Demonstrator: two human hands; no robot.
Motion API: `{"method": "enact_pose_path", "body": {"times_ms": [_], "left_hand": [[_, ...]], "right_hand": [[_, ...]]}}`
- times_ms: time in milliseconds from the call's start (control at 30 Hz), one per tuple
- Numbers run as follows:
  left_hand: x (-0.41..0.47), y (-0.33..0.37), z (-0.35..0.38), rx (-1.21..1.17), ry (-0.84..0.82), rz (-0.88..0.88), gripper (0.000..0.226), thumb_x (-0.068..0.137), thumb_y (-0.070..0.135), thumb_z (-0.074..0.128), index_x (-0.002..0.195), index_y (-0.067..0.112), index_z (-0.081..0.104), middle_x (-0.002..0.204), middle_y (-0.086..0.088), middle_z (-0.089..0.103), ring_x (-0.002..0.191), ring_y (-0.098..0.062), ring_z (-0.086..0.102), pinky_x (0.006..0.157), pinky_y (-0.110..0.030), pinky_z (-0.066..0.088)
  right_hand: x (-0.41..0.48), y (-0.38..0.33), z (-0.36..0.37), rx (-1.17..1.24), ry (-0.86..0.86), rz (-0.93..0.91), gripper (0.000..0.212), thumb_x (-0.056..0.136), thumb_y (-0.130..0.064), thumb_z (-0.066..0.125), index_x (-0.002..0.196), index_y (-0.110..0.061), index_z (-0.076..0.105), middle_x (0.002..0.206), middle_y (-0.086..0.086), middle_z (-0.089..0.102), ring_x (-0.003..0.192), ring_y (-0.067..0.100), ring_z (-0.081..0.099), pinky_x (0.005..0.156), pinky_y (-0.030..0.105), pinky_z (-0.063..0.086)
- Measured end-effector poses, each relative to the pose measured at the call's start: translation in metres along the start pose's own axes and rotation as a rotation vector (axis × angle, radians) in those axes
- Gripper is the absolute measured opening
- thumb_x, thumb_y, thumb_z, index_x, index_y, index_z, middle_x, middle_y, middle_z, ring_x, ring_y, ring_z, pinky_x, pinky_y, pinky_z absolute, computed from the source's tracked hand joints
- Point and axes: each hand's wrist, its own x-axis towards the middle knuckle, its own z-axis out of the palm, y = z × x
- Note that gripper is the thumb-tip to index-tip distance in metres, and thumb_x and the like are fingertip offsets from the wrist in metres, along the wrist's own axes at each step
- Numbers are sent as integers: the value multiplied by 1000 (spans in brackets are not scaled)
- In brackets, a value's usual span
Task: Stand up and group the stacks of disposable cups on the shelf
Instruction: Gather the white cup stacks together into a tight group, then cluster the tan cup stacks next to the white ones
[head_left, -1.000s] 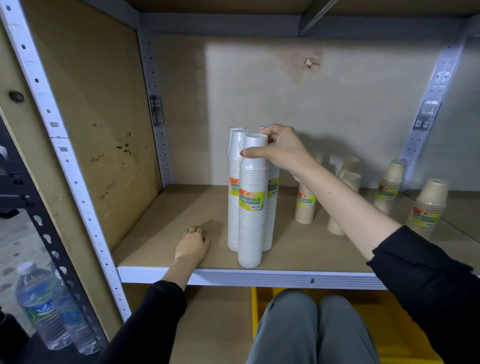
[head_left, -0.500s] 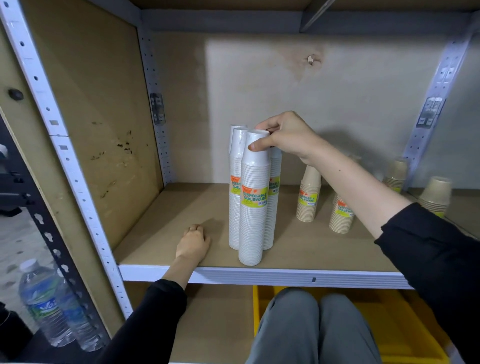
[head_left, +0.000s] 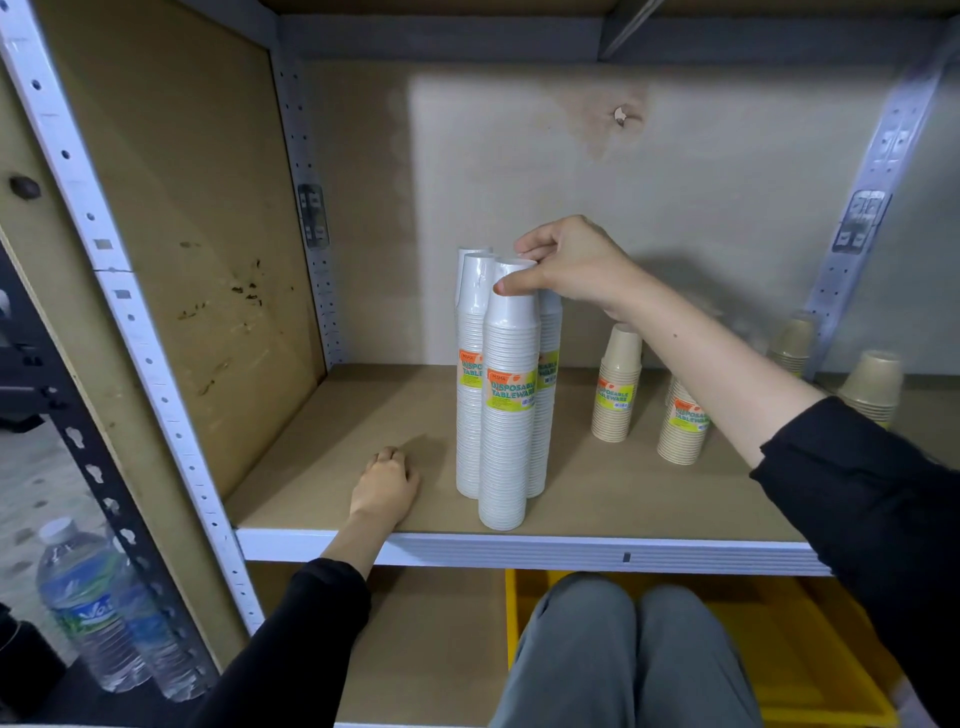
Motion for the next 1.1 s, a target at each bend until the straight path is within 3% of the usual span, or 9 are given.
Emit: {"method": "enact_pose_path", "body": {"times_ms": [67, 167, 433, 767, 1100], "left_hand": [[-1, 0, 0, -1, 0, 0, 41, 97, 22, 34, 133, 3, 45, 145, -10, 38, 129, -29, 39, 103, -36, 37], [-1, 0, -1, -11, -5, -3, 42, 97, 22, 34, 133, 4, 45, 145, -10, 38, 130, -29, 39, 103, -37, 37], [-1, 0, -1, -6, -10, -3, 41, 97, 22, 35, 132, 4, 45, 144, -9, 39, 129, -28, 39, 102, -37, 38], [-4, 3, -3, 7, -22, -7, 41, 97, 21, 34, 133, 3, 44, 144, -10, 39, 128, -29, 40, 103, -38, 38], [-13, 7, -12, 71, -18, 13, 41, 96, 21, 35, 133, 5, 44, 143, -9, 40, 126, -29, 43, 98, -37, 41]], "right_hand": [[0, -4, 1, -91, 33, -35, 54, 68, -25, 81, 114, -3, 64, 109, 10, 64, 96, 14, 55, 81, 21, 41], [0, -7, 2, -190, 50, -55, 53, 69, -25, 80, 115, -2, 64, 118, 11, 65, 110, 20, 57, 87, 24, 44], [-1, -9, -4, -156, 2, -28, 52, 70, -17, 79, 117, -1, 63, 121, 12, 64, 114, 21, 58, 98, 30, 47], [-2, -10, -2, -170, 13, -57, 48, 70, -18, 78, 109, 5, 65, 118, 18, 65, 113, 26, 59, 94, 32, 47], [-4, -9, -15, -200, 101, -98, 50, 74, -30, 75, 115, -2, 65, 113, 12, 68, 112, 21, 58, 88, 21, 42]]}}
